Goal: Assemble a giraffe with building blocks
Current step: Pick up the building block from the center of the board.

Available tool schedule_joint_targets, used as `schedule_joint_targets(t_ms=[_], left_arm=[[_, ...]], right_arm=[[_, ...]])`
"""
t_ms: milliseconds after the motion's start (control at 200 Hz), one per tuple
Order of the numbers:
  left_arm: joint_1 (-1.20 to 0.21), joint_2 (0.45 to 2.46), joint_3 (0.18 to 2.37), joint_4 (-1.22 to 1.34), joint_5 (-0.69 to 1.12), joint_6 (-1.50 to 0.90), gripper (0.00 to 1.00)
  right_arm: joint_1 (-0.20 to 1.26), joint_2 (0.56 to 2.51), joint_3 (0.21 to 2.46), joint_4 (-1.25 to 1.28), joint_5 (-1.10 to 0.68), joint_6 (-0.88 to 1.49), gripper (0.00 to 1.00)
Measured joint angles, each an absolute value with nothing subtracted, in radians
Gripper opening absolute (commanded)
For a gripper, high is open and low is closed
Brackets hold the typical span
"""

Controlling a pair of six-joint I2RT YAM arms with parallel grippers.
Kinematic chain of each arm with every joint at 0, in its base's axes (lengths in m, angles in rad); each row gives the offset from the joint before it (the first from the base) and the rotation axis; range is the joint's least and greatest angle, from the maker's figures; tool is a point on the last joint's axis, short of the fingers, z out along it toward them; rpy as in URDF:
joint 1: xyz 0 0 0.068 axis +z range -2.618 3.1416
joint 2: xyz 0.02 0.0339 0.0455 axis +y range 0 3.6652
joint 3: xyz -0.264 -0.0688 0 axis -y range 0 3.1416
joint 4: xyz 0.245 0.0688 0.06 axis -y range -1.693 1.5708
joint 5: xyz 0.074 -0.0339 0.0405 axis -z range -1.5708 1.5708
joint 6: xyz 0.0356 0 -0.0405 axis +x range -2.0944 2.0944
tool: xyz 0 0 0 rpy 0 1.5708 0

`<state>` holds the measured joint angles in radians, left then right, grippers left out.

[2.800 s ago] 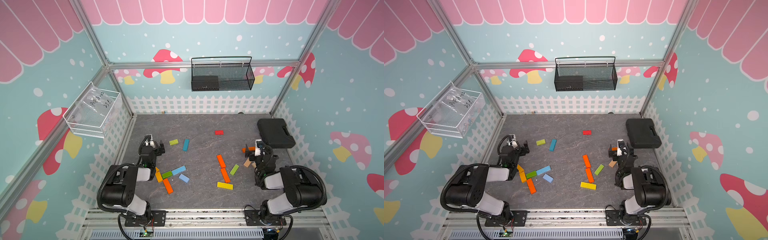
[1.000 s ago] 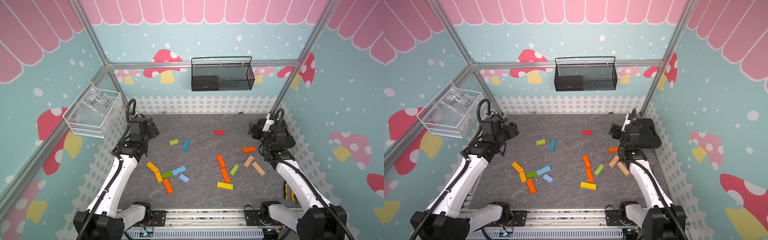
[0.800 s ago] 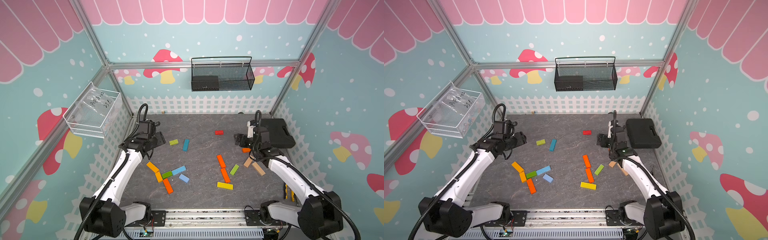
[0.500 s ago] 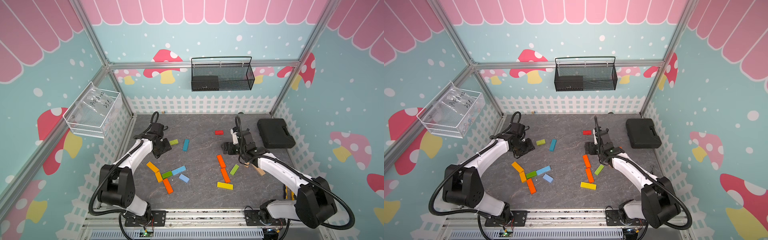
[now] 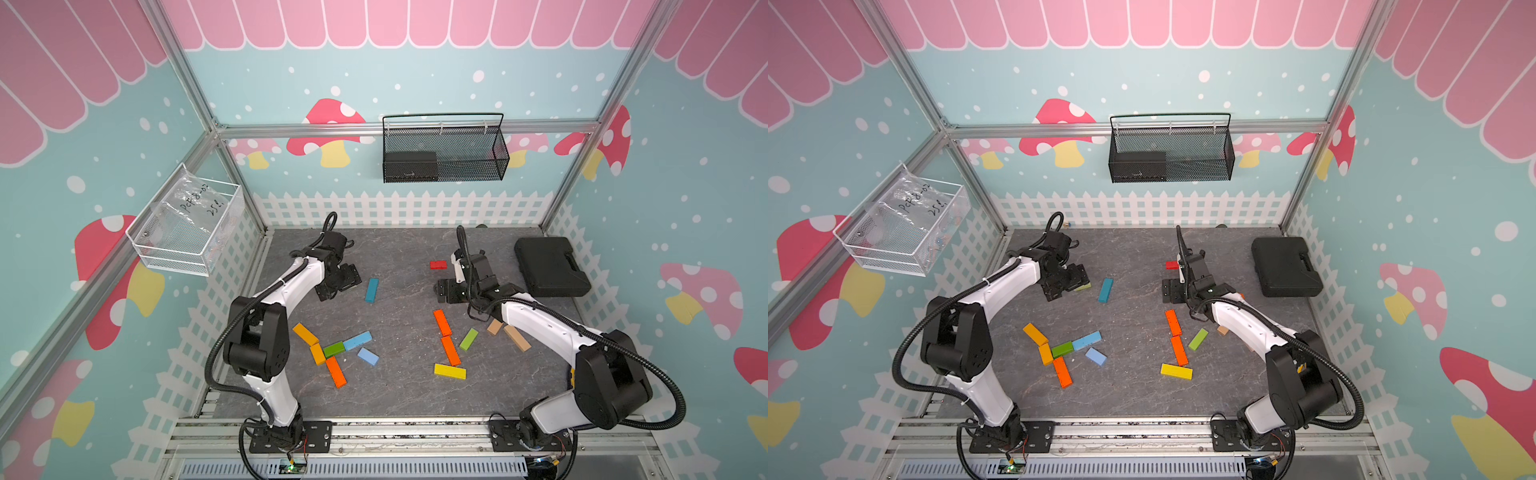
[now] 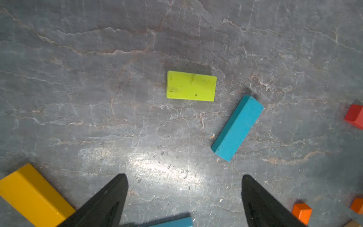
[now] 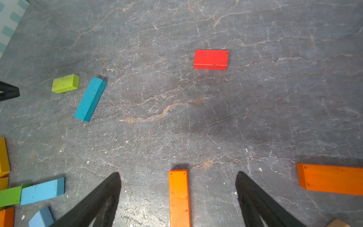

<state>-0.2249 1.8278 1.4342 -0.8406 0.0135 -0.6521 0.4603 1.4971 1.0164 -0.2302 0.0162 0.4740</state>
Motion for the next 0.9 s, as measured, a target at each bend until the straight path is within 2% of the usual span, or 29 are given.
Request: schedule_joint_targets(t_ms=[420, 901], left_arm=[[-0.225, 2.049, 1.655, -0.934, -0.033, -0.593, 0.99], [-0.222, 2.209, 1.799, -1.009, -0.038, -0.524, 0.86]], right_arm=[[0.460, 1.579, 1.072, -0.255, 0.025, 0.453, 0.94], [0.460, 1.632, 1.107, -0.262, 0.010, 0.446, 0.94]])
